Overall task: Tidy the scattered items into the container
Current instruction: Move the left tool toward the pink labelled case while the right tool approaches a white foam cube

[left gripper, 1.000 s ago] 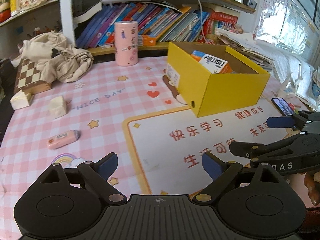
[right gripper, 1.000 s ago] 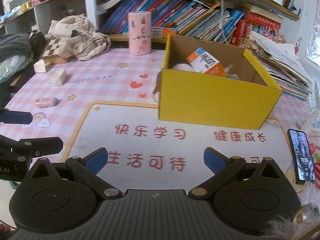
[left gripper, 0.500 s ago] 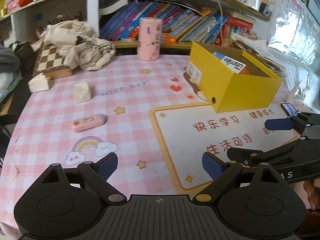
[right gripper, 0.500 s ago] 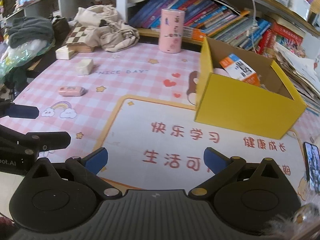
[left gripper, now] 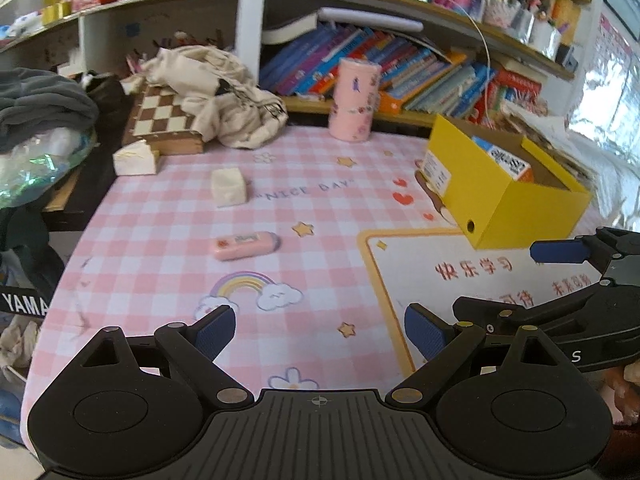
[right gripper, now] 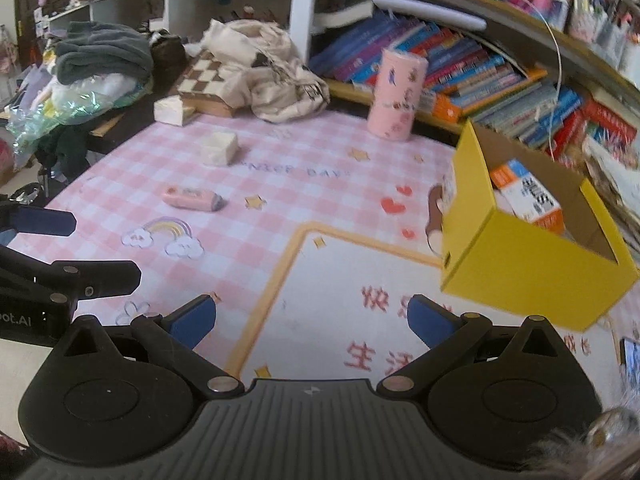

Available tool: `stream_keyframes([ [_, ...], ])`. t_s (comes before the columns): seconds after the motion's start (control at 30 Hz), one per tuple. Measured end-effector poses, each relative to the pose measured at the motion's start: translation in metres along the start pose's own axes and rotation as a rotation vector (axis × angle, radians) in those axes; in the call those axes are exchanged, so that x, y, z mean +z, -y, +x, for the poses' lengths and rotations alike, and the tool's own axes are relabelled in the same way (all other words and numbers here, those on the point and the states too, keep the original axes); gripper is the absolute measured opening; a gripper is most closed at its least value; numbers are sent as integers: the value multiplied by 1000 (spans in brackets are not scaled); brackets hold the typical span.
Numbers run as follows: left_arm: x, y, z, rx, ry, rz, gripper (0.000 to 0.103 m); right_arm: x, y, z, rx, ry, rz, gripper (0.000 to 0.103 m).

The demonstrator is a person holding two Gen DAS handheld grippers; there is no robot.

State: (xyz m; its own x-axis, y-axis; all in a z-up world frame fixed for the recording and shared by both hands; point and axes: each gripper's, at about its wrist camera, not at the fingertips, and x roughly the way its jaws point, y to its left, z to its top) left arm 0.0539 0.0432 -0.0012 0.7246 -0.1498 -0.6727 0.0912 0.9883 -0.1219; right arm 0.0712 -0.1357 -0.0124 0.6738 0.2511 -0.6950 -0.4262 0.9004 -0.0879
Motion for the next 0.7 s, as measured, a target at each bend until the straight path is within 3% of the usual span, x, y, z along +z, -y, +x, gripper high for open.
stream_keyframes([
  [0.7, 5, -43, 9, 90, 1, -115, 94, 34, -31, 44, 100, -17, -111, 103],
])
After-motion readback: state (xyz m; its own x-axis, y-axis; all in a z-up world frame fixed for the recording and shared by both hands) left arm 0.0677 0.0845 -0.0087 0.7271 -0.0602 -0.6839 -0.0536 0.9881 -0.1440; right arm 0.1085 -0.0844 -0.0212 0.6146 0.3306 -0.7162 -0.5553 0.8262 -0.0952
